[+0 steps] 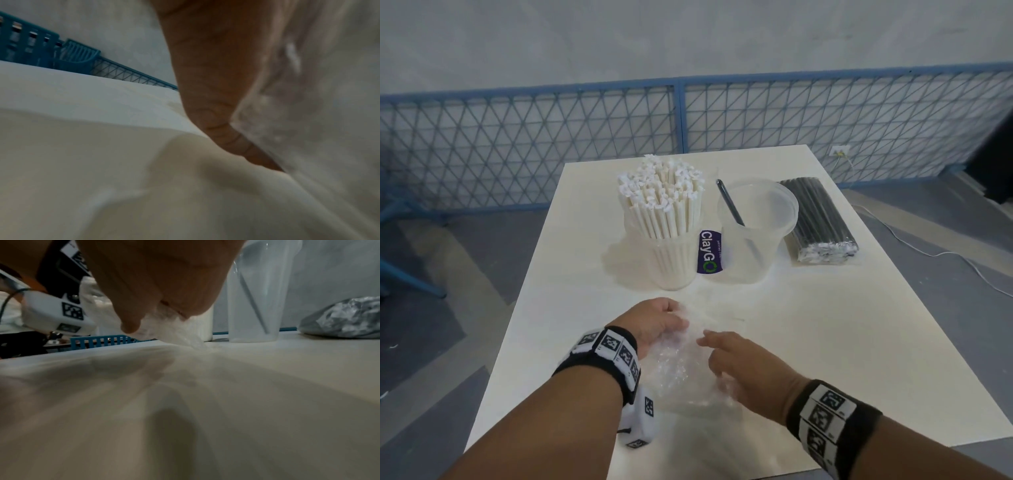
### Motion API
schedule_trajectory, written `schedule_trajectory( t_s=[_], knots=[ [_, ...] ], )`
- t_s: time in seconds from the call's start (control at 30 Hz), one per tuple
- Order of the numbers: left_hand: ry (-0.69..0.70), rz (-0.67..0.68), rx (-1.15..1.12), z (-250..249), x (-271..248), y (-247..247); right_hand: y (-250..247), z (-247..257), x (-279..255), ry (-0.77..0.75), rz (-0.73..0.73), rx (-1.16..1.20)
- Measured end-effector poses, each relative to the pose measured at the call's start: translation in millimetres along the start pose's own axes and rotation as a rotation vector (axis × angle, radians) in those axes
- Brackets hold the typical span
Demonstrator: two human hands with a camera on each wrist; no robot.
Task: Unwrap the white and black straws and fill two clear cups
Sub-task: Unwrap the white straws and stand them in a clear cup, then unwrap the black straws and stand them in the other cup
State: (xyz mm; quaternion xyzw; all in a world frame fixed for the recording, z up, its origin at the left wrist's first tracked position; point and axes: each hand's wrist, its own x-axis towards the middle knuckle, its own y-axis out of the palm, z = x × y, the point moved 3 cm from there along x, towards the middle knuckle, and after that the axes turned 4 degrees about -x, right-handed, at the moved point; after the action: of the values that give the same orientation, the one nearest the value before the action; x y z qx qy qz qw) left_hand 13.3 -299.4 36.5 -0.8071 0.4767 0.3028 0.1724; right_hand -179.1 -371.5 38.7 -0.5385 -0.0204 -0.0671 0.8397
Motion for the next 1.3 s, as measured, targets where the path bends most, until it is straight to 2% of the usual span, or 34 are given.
schedule_trajectory(
  t_s=[0.1, 0.17, 0.23, 0.37, 0.43, 0.5, 0.53, 0.57, 0.6, 0.63, 0.67, 0.7, 0.73, 0.8, 0.83, 0.93, 1.0, 1.23, 1.3],
  knots=[
    [0.058, -0.166, 0.103, 8.4, 3.9, -5.9, -3.6, -11.2, 7.8, 0.317, 0.091, 0.165],
    [0.026, -0.209, 0.029, 17.4, 5.9, -5.3, -6.2, -19.9, 13.0, 0.513, 0.072, 0.224],
    [-0.010, -0.179, -0.133, 18.4, 4.5, 0.2, -10.8, -27.5, 19.7, 0.667, 0.019, 0.226],
    [-0.016, -0.011, -0.337, 4.6, -7.7, 14.9, -12.5, -43.3, 28.9, 0.808, 0.151, 0.080],
    [0.005, -0.008, -0.177, -1.4, -8.1, 19.7, -10.1, -49.6, 29.8, 0.871, 0.170, 0.062],
    [0.062, -0.101, 0.193, -0.8, 0.4, 19.2, -7.7, -52.0, 31.7, 0.954, 0.118, 0.097],
    [0.079, -0.159, 0.373, -1.4, 4.3, 20.6, -9.6, -48.7, 32.6, 0.964, 0.050, 0.109],
    [0.090, -0.204, 0.493, -1.6, 8.7, 22.0, -12.8, -43.9, 35.0, 0.897, -0.067, 0.052],
    [0.089, -0.224, 0.559, 0.8, 13.1, 23.3, -16.4, -35.3, 39.1, 0.760, -0.197, -0.064],
    [0.101, -0.229, 0.606, 0.9, 15.9, 26.7, -18.6, -24.6, 44.1, 0.590, -0.263, -0.153],
    [0.101, -0.217, 0.643, 1.5, 18.0, 29.0, -15.6, -12.5, 48.6, 0.432, -0.227, -0.223],
    [0.112, -0.214, 0.703, 1.8, 19.3, 29.7, -9.7, -0.9, 51.4, 0.315, -0.127, -0.257],
    [0.113, -0.217, 0.746, 1.1, 19.8, 29.8, -2.7, 6.1, 52.2, 0.259, -0.020, -0.242],
    [0.098, -0.224, 0.700, -0.8, 20.2, 27.3, 12.5, 7.5, 46.0, 0.299, 0.262, -0.151],
    [0.079, -0.226, 0.634, -0.6, 20.0, 26.3, 20.2, 3.8, 40.5, 0.321, 0.350, -0.159],
    [0.049, -0.315, 0.521, -2.4, 18.8, 24.0, 27.6, -10.8, 30.5, 0.373, 0.407, -0.240],
    [0.105, -0.329, 0.511, -8.8, 15.1, 28.1, 23.9, -24.7, 24.7, 0.521, 0.401, -0.276],
    [0.261, -0.201, 0.510, -37.8, -0.2, 54.9, -24.7, -105.6, -33.0, 1.365, 0.164, -0.177],
    [0.275, -0.167, 0.491, -46.1, -2.6, 63.7, -42.0, -119.0, -42.3, 1.515, 0.130, -0.113]
  ],
)
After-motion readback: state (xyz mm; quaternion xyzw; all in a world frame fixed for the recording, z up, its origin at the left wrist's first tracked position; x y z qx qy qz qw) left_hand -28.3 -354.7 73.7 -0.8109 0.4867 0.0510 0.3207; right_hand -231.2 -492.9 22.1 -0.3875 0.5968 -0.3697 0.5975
